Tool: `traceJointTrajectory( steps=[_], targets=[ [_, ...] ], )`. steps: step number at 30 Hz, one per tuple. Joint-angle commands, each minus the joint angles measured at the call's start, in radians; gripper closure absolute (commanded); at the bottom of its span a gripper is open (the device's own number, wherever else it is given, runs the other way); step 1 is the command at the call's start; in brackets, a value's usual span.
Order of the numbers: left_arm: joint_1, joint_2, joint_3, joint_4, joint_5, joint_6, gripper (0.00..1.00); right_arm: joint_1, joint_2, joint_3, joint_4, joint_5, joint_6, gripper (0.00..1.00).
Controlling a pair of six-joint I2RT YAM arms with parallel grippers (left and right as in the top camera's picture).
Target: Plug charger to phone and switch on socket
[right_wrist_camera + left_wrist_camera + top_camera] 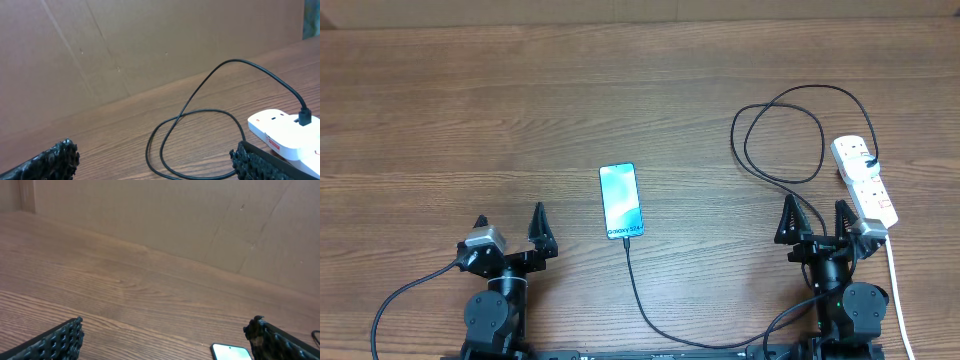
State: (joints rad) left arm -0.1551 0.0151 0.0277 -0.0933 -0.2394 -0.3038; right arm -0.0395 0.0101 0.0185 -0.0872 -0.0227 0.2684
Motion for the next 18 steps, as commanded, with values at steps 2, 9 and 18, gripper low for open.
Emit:
traceJointTrajectory(
  steps=[2, 9, 18],
  targets=[
    [0.004, -0.012, -0.01, 0.008, 0.022, 0.035, 0.0, -0.001, -0.007, -0.011, 0.005, -0.005, -0.004, 0.0],
    [0.004, -0.012, -0.015, 0.012, 0.099, 0.271, 0.0, -0.001, -0.007, -0.011, 0.005, -0.005, -0.004, 0.0],
    [0.004, -0.012, -0.017, 0.012, 0.113, 0.282, 0.0, -0.001, -0.007, -0.011, 0.005, -0.005, -0.004, 0.0]
  ],
)
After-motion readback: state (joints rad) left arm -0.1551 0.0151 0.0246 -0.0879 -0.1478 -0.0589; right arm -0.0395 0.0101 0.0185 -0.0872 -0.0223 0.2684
